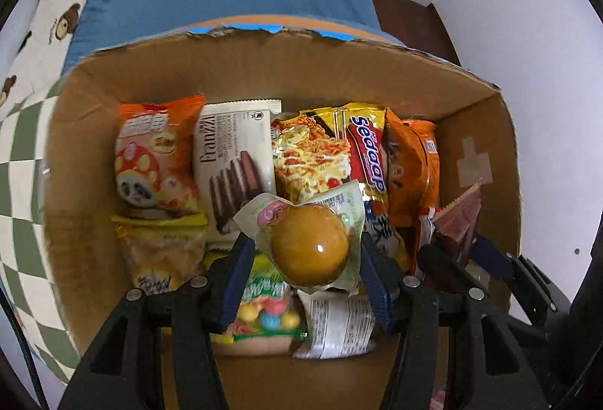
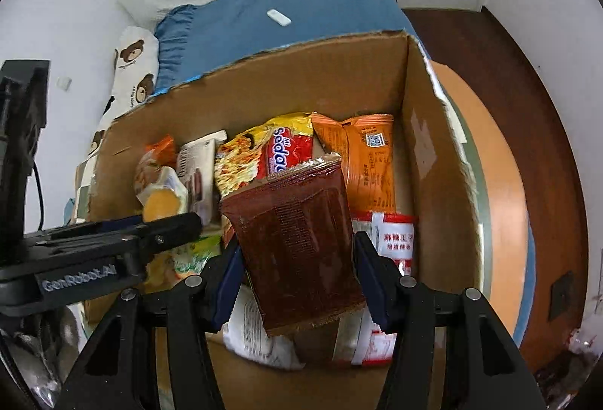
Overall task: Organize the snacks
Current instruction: 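Carry the egg-yolk snack and brown jelly pack into the box, open both tools, then grasp the yellow Haidilao bag with the left tool while the right tool grasps the red candy pack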
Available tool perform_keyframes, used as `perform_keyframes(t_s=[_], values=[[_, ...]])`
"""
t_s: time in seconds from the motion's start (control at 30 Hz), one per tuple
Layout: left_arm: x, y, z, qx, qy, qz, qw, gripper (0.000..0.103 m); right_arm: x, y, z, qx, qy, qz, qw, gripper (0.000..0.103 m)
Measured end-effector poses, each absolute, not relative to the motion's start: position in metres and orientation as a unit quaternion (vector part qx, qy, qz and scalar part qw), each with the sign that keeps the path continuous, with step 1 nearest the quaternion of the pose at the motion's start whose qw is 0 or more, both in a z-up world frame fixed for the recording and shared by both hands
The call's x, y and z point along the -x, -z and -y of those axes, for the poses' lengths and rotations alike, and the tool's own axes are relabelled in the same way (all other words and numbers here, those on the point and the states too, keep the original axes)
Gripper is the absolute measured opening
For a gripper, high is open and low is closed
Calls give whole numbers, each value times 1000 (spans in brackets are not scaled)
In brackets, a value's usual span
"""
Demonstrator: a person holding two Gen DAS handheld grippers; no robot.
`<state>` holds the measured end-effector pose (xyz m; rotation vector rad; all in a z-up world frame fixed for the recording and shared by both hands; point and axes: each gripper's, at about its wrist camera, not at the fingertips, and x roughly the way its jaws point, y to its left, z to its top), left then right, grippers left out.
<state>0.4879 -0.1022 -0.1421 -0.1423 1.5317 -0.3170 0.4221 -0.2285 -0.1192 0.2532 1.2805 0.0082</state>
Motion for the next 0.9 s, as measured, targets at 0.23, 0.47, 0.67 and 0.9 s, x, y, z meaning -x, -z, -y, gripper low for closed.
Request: perform_keyframes(t_s=[0.23, 0.47, 0.67, 0.9], values=[[-505, 157, 100, 63, 138, -706, 692, 67, -444, 154, 225, -130, -15, -633, 763, 78], [-503, 135, 88, 50, 133, -687, 713, 91, -439, 155, 207, -111, -14, -643, 758, 94], [-486, 108, 73, 28, 107, -650, 752, 91, -429, 140, 204, -101, 1, -631, 770, 94], [-461, 98, 55, 0, 71, -612, 788, 91, -399, 117, 209, -89, 20, -609, 788, 94]])
